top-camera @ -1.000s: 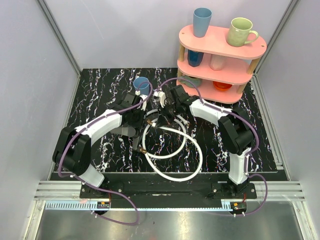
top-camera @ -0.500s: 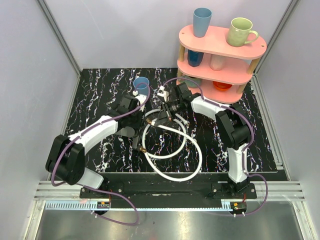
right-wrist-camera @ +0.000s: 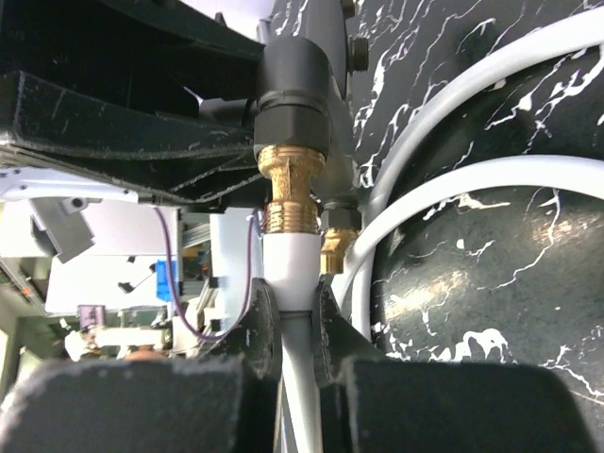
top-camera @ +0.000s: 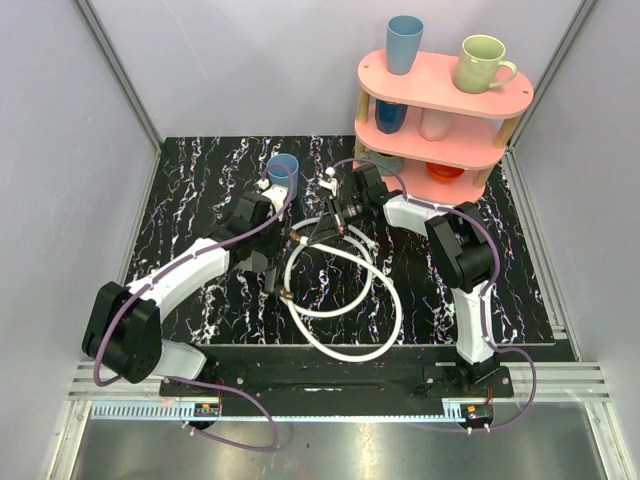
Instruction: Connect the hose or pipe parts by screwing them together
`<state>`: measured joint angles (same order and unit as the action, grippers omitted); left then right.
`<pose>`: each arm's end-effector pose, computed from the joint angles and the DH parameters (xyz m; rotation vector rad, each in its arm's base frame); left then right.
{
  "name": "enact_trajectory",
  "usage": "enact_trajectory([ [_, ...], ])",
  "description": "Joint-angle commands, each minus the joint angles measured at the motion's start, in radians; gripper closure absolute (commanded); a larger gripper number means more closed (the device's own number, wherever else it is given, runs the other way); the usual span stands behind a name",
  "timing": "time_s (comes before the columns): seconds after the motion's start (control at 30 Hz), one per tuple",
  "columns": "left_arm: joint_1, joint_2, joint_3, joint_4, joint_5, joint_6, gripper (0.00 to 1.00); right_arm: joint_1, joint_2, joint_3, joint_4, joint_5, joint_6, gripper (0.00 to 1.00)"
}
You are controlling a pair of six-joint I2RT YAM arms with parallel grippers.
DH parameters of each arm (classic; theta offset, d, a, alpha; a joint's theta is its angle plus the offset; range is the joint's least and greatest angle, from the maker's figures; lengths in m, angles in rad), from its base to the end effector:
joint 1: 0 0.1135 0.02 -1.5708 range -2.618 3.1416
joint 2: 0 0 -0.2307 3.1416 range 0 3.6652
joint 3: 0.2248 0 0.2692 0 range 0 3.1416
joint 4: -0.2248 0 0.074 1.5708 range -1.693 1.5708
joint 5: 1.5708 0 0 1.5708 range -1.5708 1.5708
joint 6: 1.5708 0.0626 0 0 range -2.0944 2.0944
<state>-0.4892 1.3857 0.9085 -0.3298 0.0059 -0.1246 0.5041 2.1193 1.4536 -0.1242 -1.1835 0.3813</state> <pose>0.2935 -0.1567 0.1744 0.4376 2.3583 -0.2978 0.3682 0.2693 0.1261 -0.7819 2.2733 1.8156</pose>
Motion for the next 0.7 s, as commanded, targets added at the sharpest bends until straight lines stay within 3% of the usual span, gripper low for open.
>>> enact_trajectory([
  [0.0, -0.078, -0.105, 0.012, 0.239, 0.270, -0.043, 1.00, -0.001, 0.024, -0.022, 0.428, -0.008, 0.292, 1.00],
  [0.17, -0.078, -0.111, 0.006, 0.259, 0.275, -0.053, 1.00, -0.002, 0.036, -0.022, 0.417, -0.015, 0.304, 1.00],
  [0.43, -0.058, -0.082, 0.021, 0.212, 0.236, -0.052, 1.00, -0.012, 0.016, -0.022, 0.359, 0.051, 0.268, 0.74],
  [0.5, -0.039, -0.079, 0.027, 0.207, 0.243, -0.059, 1.00, -0.028, -0.007, -0.044, 0.345, 0.070, 0.254, 0.71],
  [0.53, -0.032, -0.070, 0.033, 0.192, 0.247, -0.063, 1.00, -0.033, -0.013, -0.048, 0.342, 0.077, 0.252, 0.65],
  [0.67, -0.022, -0.037, 0.058, 0.153, 0.249, -0.058, 1.00, -0.053, -0.051, -0.055, 0.252, 0.117, 0.191, 0.58],
])
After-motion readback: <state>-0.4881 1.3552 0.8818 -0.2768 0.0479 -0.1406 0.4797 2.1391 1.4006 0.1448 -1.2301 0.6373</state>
